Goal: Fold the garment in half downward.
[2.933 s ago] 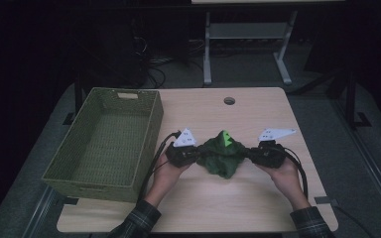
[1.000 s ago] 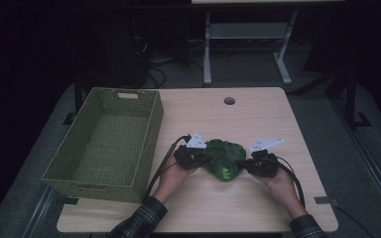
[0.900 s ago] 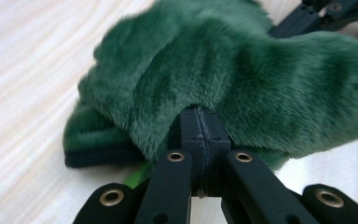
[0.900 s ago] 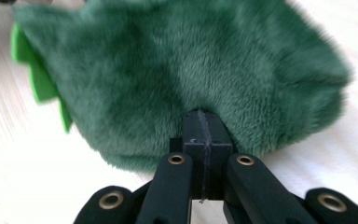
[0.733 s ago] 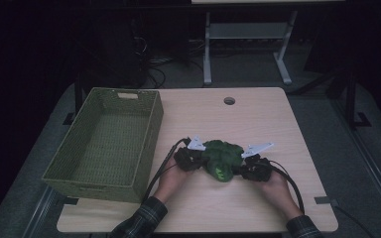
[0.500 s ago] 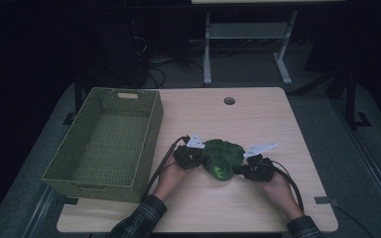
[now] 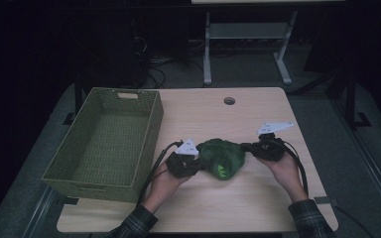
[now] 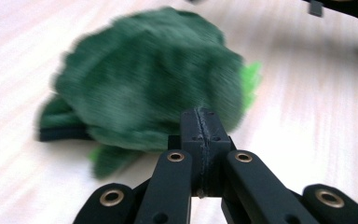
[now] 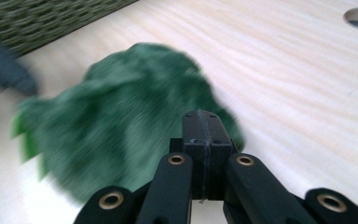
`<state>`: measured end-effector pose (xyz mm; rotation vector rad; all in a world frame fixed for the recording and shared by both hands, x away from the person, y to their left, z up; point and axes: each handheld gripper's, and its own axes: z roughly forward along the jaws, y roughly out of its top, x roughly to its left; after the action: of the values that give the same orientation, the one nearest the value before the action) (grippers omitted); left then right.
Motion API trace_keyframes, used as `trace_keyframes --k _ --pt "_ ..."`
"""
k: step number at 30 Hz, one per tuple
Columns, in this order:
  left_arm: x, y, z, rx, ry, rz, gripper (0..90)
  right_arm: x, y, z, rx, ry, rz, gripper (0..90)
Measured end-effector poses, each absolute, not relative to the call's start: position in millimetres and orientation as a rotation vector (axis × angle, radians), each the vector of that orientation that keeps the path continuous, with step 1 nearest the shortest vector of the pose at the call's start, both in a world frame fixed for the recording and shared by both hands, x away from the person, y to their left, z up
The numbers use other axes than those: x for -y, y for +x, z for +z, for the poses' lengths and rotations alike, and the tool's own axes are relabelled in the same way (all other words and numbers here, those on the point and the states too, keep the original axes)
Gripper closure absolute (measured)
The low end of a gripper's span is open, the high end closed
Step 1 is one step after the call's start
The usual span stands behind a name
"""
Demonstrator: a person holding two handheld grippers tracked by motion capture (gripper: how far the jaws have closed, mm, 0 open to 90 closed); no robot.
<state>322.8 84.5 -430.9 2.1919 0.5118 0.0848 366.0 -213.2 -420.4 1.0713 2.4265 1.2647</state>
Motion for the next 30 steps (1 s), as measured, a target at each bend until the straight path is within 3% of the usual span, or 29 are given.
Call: trace_keyframes --k 10,17,30 --pt "-61 313 -448 -0.439 2.248 0.024 89.7 201 409 -426 -2.4 1.152 1.264 89.7" --pt "-50 320 -460 -0.448 2.273 0.027 89.7 190 431 -449 -2.453 1.195 1.201 89.7" --pt "-67 335 -467 -0.52 2.311 0.102 89.7 192 407 -462 -2.582 1.151 1.184 89.7"
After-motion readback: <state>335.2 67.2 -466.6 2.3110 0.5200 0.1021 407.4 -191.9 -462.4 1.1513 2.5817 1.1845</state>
